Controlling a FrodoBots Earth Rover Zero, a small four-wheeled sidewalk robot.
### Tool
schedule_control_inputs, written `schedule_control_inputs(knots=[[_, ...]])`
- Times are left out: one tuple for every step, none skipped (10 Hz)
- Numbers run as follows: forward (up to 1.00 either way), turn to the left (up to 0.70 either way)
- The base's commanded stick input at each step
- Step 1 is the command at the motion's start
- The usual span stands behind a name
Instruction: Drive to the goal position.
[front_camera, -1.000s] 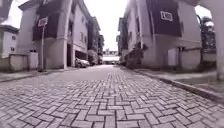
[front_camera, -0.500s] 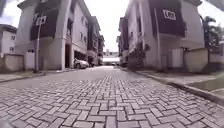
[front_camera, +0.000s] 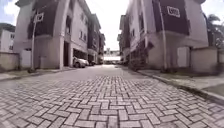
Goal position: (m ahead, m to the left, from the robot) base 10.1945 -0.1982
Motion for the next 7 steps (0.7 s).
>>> schedule_control_inputs(knots=[[1.0, 0.0], [1.0, 0.0], [1.0, 0.0], [1.0, 0.0], [1.0, 0.0], [1.0, 0.0], [1.0, 0.0]])
